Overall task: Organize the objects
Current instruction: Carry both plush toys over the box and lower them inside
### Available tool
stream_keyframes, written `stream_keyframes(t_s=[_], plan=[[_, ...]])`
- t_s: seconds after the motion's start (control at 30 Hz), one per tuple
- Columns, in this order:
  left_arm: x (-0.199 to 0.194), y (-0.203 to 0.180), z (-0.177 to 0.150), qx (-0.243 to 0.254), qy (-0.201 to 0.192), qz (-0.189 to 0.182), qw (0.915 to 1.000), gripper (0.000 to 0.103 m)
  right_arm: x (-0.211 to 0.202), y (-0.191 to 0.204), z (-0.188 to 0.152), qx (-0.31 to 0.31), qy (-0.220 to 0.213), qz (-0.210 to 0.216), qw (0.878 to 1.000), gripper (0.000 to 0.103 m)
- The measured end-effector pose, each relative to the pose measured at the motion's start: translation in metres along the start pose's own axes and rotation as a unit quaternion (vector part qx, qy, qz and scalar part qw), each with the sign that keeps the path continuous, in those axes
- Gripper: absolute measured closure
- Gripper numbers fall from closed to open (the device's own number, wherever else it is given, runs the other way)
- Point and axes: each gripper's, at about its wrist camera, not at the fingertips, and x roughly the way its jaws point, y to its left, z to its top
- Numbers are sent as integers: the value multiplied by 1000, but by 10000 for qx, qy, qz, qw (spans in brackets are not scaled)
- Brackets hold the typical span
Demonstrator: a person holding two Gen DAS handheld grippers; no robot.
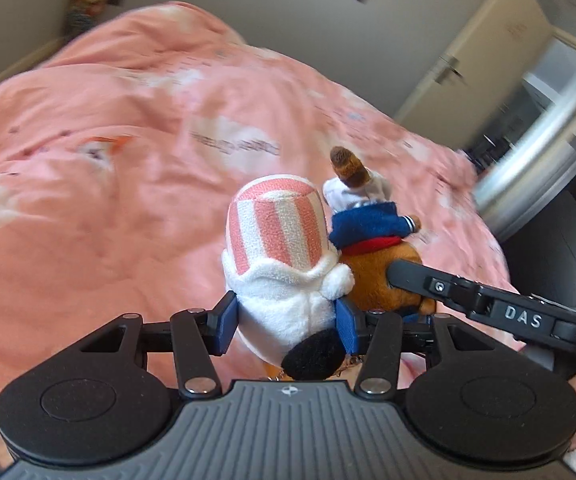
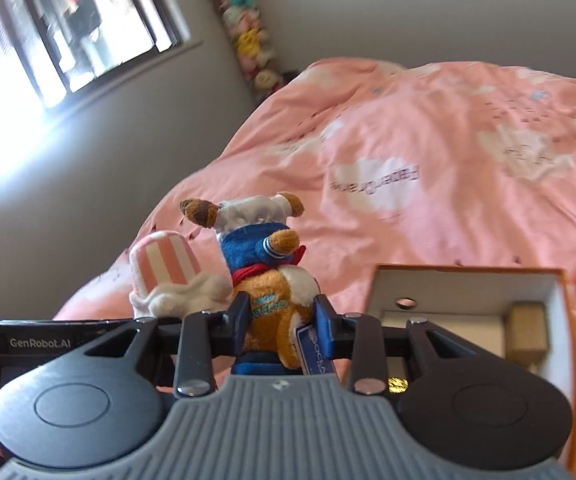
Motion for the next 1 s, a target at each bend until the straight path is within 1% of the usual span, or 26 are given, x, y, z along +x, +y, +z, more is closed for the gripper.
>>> stream_keyframes(t_s=[0.1, 0.17, 0.23, 0.3, 0.4, 0.47, 0.57, 0.77, 0.87, 1.0], plan=[[16, -30, -10, 380, 410, -304, 9980, 46, -34, -22, -19, 513, -102, -253, 9983, 67], [32, -46, -20, 627, 722, -321, 9949, 45, -49, -40, -36, 910, -30, -387, 9951, 67], [49, -56, -29, 806, 1048, -268, 9909, 45, -55, -53, -53, 1202, 78, -525, 9913, 67], [62, -64, -38, 980, 1291, -186, 9866, 45, -54, -63, -70, 1431, 209, -646, 9874, 67], [78, -69, -51, 1235, 1553, -8, 9801, 45, -49, -75, -90, 1709, 408, -700, 9820, 67], [85, -71, -57, 1382, 1687, 111, 9759, 45, -44, -81, -98, 1750, 524, -697, 9807, 67], [93, -71, -62, 1431, 1783, 237, 9732, 45, -34, -84, -100, 1648, 702, -704, 9813, 68], [95, -89, -74, 1990, 1710, 534, 9635, 44, -13, -88, -100, 1335, 1177, -706, 9815, 68], [101, -92, -78, 2077, 1780, 562, 9602, 43, -5, -93, -101, 1294, 1359, -768, 9792, 68], [106, -91, -81, 2095, 1876, 461, 9585, 41, -1, -94, -103, 1163, 1461, -959, 9777, 68]])
